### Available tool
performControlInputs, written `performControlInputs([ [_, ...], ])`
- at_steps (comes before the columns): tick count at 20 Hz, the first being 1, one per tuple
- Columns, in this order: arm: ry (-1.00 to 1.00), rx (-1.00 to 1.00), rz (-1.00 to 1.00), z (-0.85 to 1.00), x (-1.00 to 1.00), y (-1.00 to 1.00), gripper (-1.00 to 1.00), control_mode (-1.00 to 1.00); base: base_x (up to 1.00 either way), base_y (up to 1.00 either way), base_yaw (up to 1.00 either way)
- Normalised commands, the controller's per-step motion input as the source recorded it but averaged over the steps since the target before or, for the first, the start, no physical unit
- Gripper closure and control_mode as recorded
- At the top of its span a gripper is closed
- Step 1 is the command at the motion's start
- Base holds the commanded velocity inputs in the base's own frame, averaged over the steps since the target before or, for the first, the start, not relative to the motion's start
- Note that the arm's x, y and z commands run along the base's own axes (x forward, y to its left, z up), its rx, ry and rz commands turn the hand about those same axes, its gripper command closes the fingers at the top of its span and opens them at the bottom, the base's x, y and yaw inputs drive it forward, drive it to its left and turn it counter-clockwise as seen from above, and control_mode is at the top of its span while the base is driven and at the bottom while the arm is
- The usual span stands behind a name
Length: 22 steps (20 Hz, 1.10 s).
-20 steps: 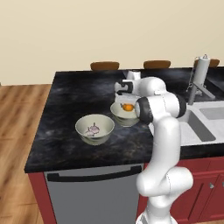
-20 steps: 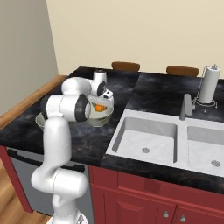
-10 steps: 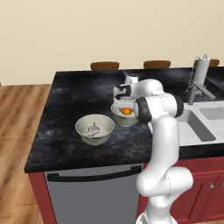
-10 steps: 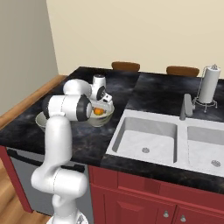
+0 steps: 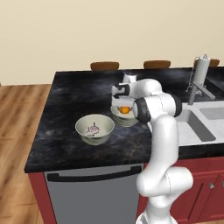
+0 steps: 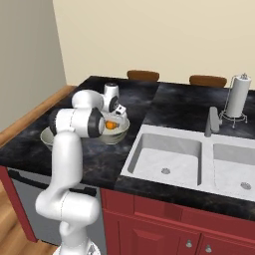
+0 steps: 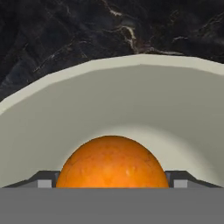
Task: Pick the garlics from the cabinet and place them in one bowl. Pick the orange from the sink and place it in the other bowl.
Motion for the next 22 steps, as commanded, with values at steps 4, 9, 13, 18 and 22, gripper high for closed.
performControlInputs([
  [4,-0.01,0.0,0.0,0.11,-0.19,0.01,-1.0,-1.0,0.0,0.0,0.0],
  [9,-0.02,0.0,0.0,0.25,-0.14,0.0,-1.0,-1.0,0.0,0.0,0.0],
  [13,-0.08,0.0,0.0,0.77,-0.38,0.0,-1.0,-1.0,0.0,0.0,0.0],
  [18,-0.08,-0.01,0.0,0.73,-0.59,0.0,-1.0,-1.0,0.0,0.0,0.0],
  [22,-0.08,-0.01,0.0,0.56,-0.79,0.0,-1.0,-1.0,0.0,0.0,0.0],
])
